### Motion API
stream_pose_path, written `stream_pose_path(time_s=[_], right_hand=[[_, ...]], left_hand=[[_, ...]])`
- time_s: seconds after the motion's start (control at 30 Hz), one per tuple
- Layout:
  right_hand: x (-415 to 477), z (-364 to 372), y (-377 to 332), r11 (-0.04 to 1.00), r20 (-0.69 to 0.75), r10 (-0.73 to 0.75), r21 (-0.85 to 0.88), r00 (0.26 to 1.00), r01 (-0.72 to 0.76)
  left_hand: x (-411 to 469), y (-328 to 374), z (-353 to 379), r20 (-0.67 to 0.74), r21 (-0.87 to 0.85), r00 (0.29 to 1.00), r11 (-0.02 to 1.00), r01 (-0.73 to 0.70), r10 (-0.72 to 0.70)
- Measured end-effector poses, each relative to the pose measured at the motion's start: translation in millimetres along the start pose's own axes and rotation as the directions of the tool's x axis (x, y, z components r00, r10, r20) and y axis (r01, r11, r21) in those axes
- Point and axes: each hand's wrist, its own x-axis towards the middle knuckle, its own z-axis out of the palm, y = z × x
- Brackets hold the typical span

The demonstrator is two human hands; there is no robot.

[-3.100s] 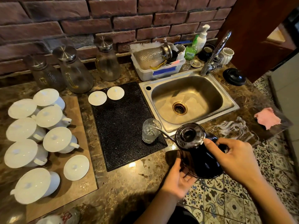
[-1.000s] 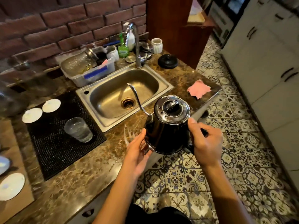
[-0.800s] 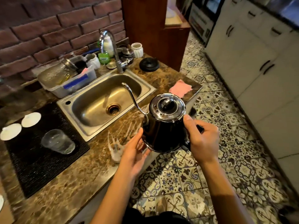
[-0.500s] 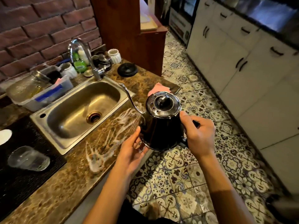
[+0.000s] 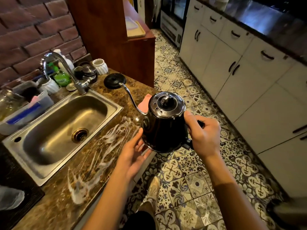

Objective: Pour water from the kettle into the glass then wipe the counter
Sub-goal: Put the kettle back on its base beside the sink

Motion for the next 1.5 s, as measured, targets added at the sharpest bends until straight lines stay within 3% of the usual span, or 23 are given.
stream_pose_path(time_s=[0.43, 0.73, 1.0, 1.3, 1.5], right_hand=[[129, 24, 20, 0.998, 0.050, -0.031, -0.049, 0.998, 0.033], [212, 58, 25, 0.999, 0.105, -0.043, -0.016, 0.994, 0.045], [275, 85, 35, 0.997, 0.189, -0.067, 0.044, 0.980, 0.059], [365, 120, 63, 0.991, 0.368, -0.116, 0.101, 0.922, 0.084], [436, 150, 79, 0.985, 0.506, -0.151, 0.152, 0.849, 0.085]], left_hand=[[99, 59, 59, 0.066, -0.098, 0.998, 0.995, 0.014, -0.008], [156, 110, 85, 0.003, -0.085, 0.997, 0.994, -0.072, 0.072], [188, 142, 101, -0.015, -0.181, 0.995, 0.978, -0.103, 0.102], [233, 166, 124, -0.116, -0.199, 0.961, 0.941, -0.272, 0.253], [270, 188, 150, -0.330, -0.165, 0.884, 0.902, -0.398, 0.330]])
